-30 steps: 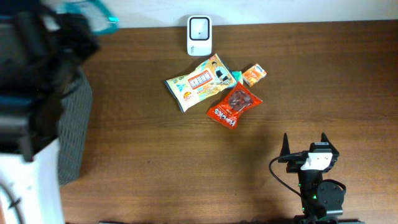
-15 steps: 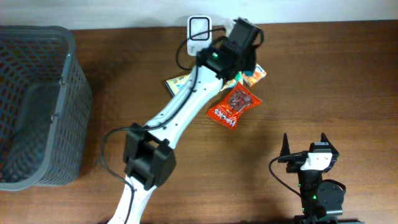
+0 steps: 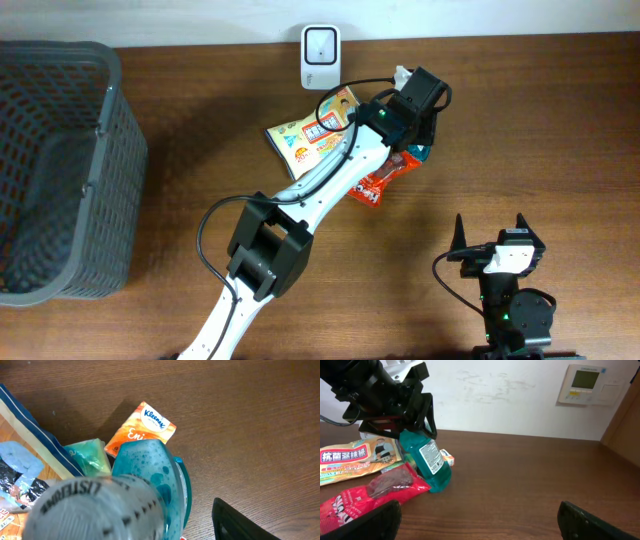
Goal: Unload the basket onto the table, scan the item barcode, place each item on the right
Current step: 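Pick the teal Listerine bottle from the basket, lay it on table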
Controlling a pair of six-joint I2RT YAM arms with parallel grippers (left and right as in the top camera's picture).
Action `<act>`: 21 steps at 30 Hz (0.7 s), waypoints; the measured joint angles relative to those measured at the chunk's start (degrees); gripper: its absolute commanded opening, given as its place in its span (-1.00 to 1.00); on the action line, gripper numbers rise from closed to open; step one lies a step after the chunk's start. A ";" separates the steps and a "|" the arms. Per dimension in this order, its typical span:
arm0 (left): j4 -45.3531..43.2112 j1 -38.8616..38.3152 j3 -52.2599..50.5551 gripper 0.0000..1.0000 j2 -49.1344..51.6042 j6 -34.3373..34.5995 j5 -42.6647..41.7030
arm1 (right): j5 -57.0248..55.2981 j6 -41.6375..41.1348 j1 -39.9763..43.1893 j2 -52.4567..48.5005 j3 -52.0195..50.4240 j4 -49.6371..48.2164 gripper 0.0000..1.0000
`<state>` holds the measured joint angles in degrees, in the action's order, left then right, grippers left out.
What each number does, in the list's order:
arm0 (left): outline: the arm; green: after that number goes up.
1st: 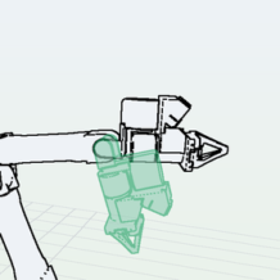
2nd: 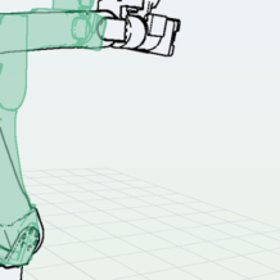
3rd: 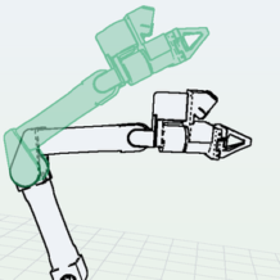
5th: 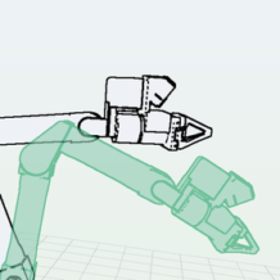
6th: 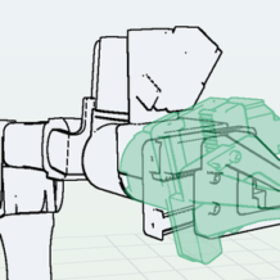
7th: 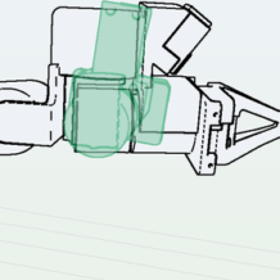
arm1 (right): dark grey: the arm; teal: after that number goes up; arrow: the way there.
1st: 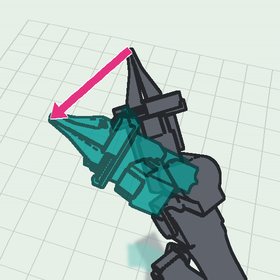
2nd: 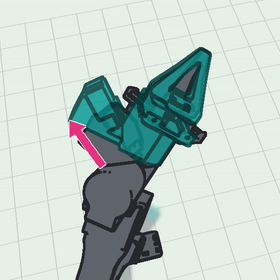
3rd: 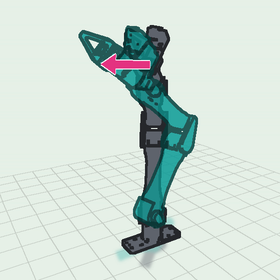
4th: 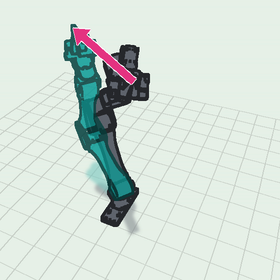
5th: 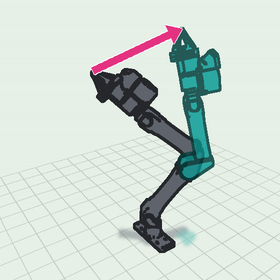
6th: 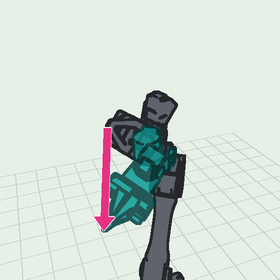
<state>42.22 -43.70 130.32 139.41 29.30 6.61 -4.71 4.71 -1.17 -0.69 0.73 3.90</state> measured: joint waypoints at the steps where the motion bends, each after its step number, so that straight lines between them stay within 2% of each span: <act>1: 0.00 0.00 0.04 0.64 0.00 -0.13 0.02 | 0.00 -0.02 0.00 0.00 0.00 0.00 0.97; 5: 0.04 -0.13 3.72 0.50 0.00 -1.77 -0.02 | 0.00 0.04 0.00 0.00 0.00 0.00 0.97; 7: 0.02 -0.42 4.81 0.49 0.00 -2.27 -0.92 | 0.00 0.02 0.00 0.00 0.00 0.00 0.96; 9: 0.37 -0.55 4.81 0.54 0.00 -2.34 -1.92 | 0.00 0.02 0.00 0.00 0.00 0.00 0.97; 12: 1.46 -0.52 5.27 0.75 0.00 -4.63 -2.16 | 0.00 0.04 0.00 0.00 0.00 0.00 0.97; 13: 4.44 -0.52 6.45 0.88 0.00 -7.37 -2.14 | 0.00 0.00 0.00 0.00 0.00 0.00 0.97; 15: 13.51 -0.35 11.02 0.98 -0.72 -9.60 0.74 | 0.00 0.00 0.00 0.00 0.00 0.00 0.97; 17: 22.25 0.61 15.02 0.98 -3.50 -10.36 3.52 | 0.02 0.00 0.00 0.00 0.00 0.00 0.97; 21: 37.55 8.04 18.10 0.98 -17.73 -10.05 6.14 | -0.02 0.02 0.00 0.00 0.00 0.00 0.97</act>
<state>79.77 -35.66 148.42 121.69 19.25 12.75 -4.73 4.73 -1.17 -0.69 0.73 3.90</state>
